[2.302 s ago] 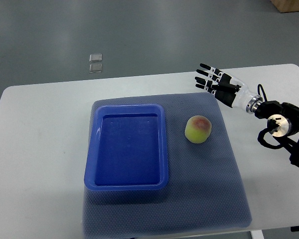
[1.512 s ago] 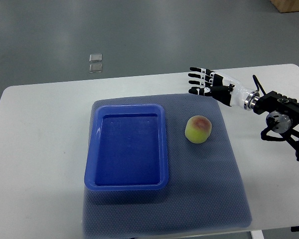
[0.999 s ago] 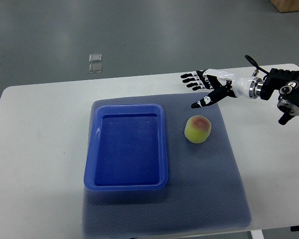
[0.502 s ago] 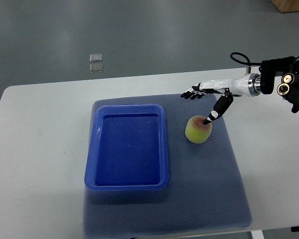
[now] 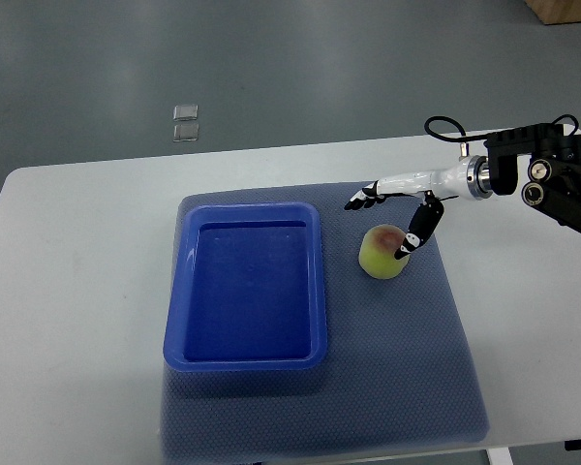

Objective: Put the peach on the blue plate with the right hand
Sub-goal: 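Lower the right hand over the peach and close fingers around it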

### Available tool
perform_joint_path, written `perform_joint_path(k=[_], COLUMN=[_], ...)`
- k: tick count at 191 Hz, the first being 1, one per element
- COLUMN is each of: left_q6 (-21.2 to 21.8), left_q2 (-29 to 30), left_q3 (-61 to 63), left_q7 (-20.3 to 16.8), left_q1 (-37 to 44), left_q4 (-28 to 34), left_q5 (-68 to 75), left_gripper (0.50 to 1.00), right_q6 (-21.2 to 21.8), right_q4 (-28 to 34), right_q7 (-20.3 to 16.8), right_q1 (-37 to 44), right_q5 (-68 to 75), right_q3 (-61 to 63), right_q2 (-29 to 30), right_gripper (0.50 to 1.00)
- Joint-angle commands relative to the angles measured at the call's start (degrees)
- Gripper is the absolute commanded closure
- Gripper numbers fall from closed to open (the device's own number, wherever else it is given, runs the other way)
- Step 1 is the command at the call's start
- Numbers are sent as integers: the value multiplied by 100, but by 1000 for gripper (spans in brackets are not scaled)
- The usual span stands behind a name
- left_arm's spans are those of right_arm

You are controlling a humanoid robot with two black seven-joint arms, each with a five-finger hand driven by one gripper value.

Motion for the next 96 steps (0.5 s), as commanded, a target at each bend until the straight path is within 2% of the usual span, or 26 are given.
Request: perform_joint_path(k=[1,46,71,96], left_q6=[4,4,4,-4], left_q2=[0,0,0,0], left_q3=[0,0,0,0], left_q7=[0,0,0,0], left_q1=[-7,2,-7,-7], left_q4=[0,0,0,0], left_q5=[-2,-2,-2,-2], left_gripper=[500,500,500,500], right_q6=[-50,-164,-559,-753], right_q4=[-5,-5,-23,-40], right_q7=[1,89,142,203], right_q1=[-54,-195,-239,-248], right_q5=[-43,-245,-447,-447], right_q3=[-9,-9,-361,-528], right_q2=[7,25,34,34], right_gripper=[570,570,572,572])
